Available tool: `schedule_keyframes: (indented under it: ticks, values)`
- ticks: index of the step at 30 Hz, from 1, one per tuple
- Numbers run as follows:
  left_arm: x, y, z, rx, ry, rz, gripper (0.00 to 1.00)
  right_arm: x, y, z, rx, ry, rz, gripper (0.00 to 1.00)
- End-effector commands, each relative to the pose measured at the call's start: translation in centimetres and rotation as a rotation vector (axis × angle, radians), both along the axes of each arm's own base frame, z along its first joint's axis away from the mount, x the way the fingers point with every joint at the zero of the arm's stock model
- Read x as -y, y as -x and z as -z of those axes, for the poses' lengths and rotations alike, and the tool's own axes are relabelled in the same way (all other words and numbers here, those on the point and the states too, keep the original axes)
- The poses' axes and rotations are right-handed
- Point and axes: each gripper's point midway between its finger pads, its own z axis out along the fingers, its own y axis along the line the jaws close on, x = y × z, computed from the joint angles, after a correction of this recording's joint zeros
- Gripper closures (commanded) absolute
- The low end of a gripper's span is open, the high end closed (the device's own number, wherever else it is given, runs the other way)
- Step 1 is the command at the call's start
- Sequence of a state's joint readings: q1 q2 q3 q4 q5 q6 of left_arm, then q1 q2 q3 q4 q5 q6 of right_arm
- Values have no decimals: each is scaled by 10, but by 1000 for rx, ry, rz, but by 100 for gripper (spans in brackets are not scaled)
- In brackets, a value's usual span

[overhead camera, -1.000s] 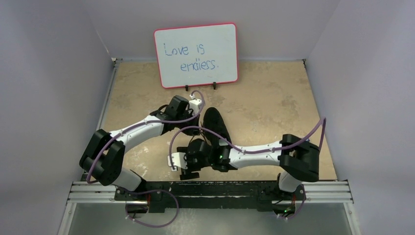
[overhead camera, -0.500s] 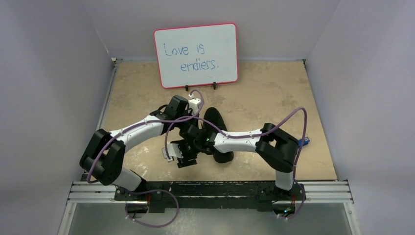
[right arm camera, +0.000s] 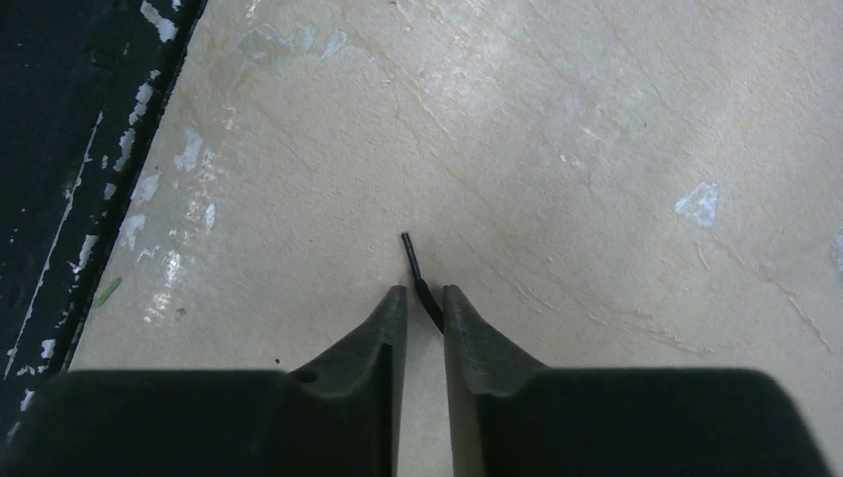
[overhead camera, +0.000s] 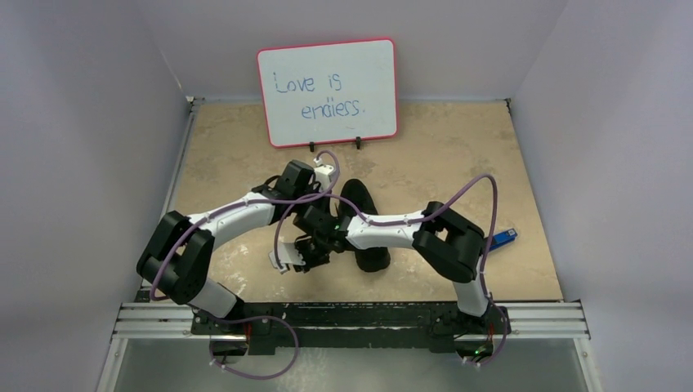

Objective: Tie the shoes

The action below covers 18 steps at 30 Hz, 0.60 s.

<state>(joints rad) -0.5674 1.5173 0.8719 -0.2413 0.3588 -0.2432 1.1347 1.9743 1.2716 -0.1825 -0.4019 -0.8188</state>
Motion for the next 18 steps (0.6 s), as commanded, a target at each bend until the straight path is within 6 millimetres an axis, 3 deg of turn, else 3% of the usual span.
schedule_keyframes:
  ticks: [1, 4, 6, 8, 12, 15, 18]
  values:
    - [5, -7, -5, 36, 31, -16, 100, 11, 7, 14, -38, 70, -26, 85]
    - [4, -8, -5, 37, 35, -30, 100, 16, 11, 14, -46, 84, -41, 99]
    - [3, -8, -4, 38, 38, -43, 100, 15, 10, 8, -41, 71, -32, 100]
    - [3, -9, -5, 41, 42, -57, 100, 12, 12, -13, -48, 34, -8, 100]
    - [6, -10, -10, 33, 70, -94, 100, 13, 27, -72, -130, -70, 78, 100]
    - [13, -12, -19, 22, 126, -124, 100, 26, 48, -109, -228, -154, 137, 100]
    - [20, -9, -28, 9, 181, -126, 100, 46, 63, -129, -292, -206, 204, 100]
